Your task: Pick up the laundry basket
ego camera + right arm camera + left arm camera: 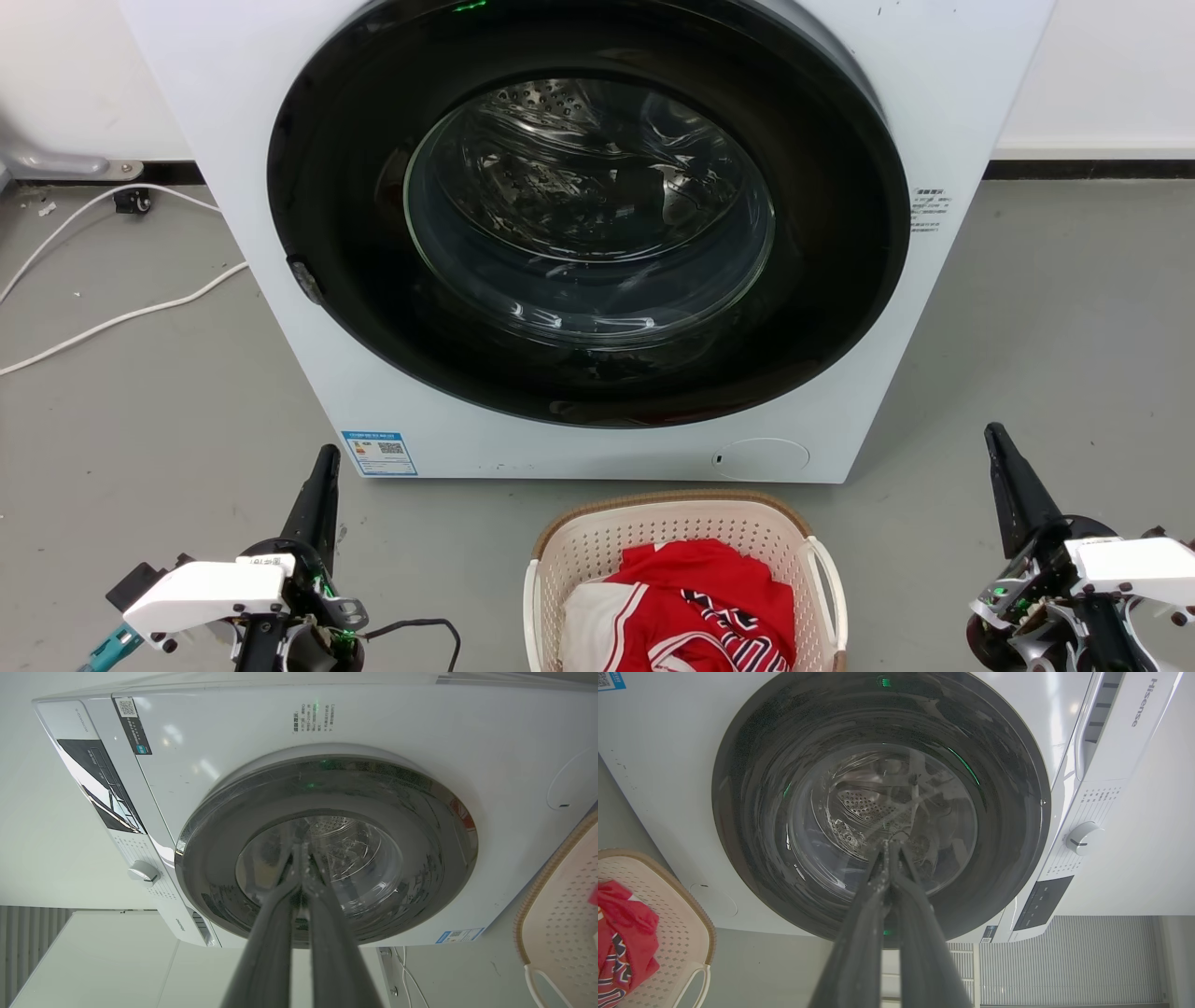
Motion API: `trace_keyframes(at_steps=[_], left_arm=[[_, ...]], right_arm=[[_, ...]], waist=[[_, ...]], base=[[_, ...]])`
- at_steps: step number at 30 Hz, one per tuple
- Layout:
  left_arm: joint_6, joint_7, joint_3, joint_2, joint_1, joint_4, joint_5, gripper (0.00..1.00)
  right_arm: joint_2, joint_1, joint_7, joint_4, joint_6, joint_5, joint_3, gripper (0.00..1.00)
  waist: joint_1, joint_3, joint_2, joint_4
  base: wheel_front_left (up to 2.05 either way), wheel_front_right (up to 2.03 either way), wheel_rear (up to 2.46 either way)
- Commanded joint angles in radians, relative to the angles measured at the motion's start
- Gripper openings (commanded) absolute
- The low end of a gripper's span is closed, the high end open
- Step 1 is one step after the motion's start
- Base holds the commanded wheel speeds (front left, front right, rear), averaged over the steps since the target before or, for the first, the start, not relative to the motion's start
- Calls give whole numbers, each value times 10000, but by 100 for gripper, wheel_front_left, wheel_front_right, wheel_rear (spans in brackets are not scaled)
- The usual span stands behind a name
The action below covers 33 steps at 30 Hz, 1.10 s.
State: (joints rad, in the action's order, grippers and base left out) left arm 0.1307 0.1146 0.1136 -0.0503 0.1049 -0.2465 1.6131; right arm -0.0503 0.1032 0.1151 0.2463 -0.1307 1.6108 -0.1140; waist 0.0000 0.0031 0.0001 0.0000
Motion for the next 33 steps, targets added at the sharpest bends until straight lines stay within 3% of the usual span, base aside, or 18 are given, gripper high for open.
trace_keyframes(at_steps=[1,24,25,33], left_arm=[[25,17,20,9,77,38,-5,0],[25,17,20,9,77,38,-6,0],[25,17,20,9,77,38,-6,100],[-4,-253,-104,24,-222,-66,-406,100]], right_arm=[[3,113,4,-39,0,42,0,0],[3,113,4,-39,0,42,0,0],[3,113,4,-39,0,42,0,100],[10,-231,-249,166,2,-341,52,100]], waist=[[0,0,-1,0],[0,0,-1,0],[0,0,-1,0],[0,10,-1,2]], base=[[0,0,0],[0,0,0],[0,0,0],[0,0,0]])
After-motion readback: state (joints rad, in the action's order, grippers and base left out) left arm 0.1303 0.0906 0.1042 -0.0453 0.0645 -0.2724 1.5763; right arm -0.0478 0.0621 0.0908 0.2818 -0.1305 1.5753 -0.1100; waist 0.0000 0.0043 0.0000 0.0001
